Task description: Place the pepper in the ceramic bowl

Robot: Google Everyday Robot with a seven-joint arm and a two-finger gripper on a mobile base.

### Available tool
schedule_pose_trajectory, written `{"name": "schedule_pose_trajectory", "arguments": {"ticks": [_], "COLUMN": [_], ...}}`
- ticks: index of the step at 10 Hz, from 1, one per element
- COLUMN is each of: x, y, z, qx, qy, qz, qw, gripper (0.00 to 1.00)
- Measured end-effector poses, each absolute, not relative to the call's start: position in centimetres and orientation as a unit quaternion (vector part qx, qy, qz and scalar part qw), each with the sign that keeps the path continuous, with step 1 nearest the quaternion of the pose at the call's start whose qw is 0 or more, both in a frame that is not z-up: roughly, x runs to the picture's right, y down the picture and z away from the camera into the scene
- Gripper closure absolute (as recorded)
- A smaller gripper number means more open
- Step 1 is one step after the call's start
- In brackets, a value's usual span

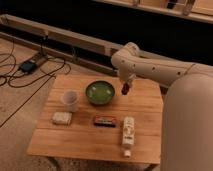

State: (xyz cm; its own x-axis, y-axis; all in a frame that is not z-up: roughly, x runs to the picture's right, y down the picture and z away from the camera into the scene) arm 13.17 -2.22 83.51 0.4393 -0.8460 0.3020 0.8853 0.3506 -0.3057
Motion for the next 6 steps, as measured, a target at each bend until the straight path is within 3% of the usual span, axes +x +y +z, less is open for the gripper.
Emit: {"name": "schedule_pose_trajectory", "arguments": {"ticks": [3,6], "x": [12.6,8.3], "y": [-2.1,-2.0], "z": [84.3,87.7], "qx": [-0.211,-0.216], "qy": [-0.048,-0.037], "qz": [-0.544,-0.586], "qw": [0.811,0.78], "gripper": [1.0,1.0]}}
